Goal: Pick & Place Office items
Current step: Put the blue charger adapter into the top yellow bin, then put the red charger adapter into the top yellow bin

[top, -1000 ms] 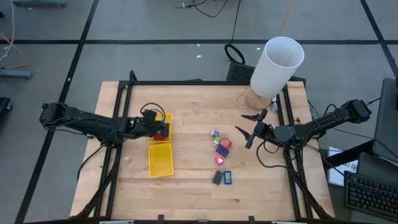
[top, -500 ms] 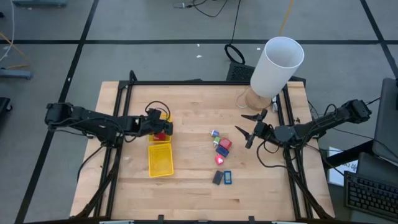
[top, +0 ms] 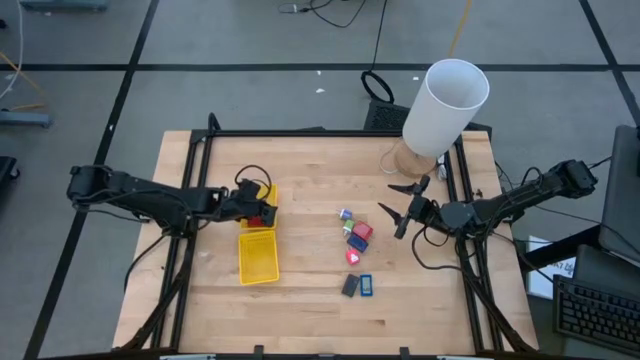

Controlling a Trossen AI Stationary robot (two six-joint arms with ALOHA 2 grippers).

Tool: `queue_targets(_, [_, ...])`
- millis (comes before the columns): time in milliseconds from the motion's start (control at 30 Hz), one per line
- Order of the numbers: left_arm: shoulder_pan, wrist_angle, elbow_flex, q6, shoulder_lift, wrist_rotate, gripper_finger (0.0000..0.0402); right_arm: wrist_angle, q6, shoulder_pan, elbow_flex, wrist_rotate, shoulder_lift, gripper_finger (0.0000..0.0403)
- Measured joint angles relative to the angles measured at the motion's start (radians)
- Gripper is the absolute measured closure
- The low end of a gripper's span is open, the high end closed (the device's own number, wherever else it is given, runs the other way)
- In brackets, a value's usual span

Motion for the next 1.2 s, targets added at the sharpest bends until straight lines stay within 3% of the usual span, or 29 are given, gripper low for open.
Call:
queue_targets(400, [-0.057,0.055,0.000,0.110,-0.091,-0.123,0.0158,-0.029,0.062,0.000,0.000,-0.004,0.000,0.0149])
queue_targets(633, [-0.138,0.217,0.000,0.346,-0.115,-0.184,0.0158,-0.094,0.216,0.000,0.000,-0.157,0.030,0.0149])
queue_targets(800, [-0.201,0.339,0.000,0.531,-0.114,-0.191,0.0158,-0.154,0.274,0.000,0.032,-0.209,0.125,0.0149])
queue_targets(967, [-0.244,0.408,0.000,0.648,-0.120,-0.192,0.0158,-0.330,0.368,0.000,0.155,-0.220,0.263,0.0149])
queue_targets(1200, [-0.279,0.437,0.000,0.726,-0.150,-0.187,0.0158,-0.548,0.509,-0.012,0.311,-0.376,0.488,0.0149])
